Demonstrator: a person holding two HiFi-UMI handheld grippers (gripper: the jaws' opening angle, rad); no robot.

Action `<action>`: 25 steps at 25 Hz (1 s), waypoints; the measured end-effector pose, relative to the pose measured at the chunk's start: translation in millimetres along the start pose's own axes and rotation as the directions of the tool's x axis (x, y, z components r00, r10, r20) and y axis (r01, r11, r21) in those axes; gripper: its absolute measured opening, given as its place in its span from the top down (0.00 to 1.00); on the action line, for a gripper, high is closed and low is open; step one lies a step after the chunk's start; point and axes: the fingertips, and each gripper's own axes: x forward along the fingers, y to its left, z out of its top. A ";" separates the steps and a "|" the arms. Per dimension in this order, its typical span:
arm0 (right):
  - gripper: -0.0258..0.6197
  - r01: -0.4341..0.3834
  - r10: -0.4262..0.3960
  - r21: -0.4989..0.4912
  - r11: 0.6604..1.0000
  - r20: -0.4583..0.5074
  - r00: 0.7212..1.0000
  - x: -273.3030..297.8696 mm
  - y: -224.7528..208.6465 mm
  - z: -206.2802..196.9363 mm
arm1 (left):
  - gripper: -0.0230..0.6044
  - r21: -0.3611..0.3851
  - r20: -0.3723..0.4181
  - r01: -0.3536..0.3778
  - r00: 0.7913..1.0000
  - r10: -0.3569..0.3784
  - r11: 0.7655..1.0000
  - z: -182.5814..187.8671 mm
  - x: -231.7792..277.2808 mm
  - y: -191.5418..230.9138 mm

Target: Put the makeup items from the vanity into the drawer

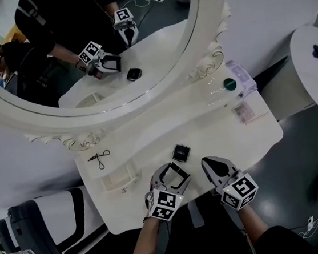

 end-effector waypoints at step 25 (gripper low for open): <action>0.92 -0.123 0.130 -0.101 0.987 0.058 0.990 -13.3 82.4 28.4 | 0.41 -0.128 0.253 -0.094 0.960 0.124 0.987 58.8 -108.2 -10.2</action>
